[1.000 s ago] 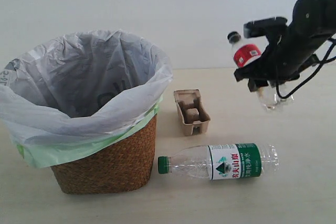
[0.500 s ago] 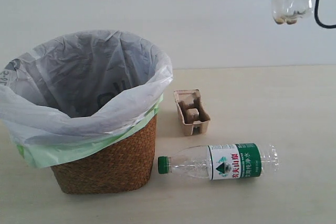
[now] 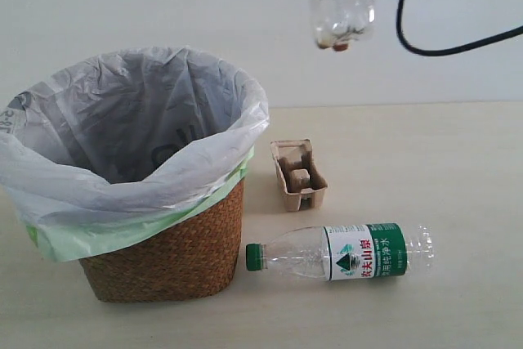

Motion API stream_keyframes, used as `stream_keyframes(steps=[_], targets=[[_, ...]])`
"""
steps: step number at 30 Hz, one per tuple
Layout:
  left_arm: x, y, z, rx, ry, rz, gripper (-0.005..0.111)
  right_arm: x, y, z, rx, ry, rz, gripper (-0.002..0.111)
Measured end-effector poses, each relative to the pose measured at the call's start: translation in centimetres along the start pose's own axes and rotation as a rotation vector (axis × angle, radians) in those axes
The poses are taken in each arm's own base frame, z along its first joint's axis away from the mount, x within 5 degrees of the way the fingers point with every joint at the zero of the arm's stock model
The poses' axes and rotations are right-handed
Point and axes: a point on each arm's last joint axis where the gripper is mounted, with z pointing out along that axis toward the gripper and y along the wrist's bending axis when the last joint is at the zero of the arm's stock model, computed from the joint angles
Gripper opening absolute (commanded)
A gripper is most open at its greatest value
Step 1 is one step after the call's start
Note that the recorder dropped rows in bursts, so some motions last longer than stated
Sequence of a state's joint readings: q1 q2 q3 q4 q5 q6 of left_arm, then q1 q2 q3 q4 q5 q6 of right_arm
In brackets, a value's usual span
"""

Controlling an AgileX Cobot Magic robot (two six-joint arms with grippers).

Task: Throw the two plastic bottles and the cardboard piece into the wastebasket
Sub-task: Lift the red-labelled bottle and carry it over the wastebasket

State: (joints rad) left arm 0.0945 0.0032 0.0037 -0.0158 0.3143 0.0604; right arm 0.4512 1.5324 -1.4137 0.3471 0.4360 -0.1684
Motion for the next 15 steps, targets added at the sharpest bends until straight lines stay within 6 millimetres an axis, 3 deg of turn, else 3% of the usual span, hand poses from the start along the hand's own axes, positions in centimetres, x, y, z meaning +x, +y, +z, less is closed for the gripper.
stream_keyframes(steps=[4, 8, 15], targets=[[0.0, 0.0, 0.0, 0.000, 0.000, 0.000, 0.108, 1.1, 3.1, 0.4, -0.109, 0.074, 0.008, 0.000], [0.0, 0.0, 0.0, 0.000, 0.000, 0.000, 0.108, 0.8, 5.4, 0.0, -0.199, 0.106, 0.020, 0.000], [0.0, 0.0, 0.0, 0.000, 0.000, 0.000, 0.108, -0.1, 6.3, -0.7, -0.238, 0.105, -0.038, 0.000]])
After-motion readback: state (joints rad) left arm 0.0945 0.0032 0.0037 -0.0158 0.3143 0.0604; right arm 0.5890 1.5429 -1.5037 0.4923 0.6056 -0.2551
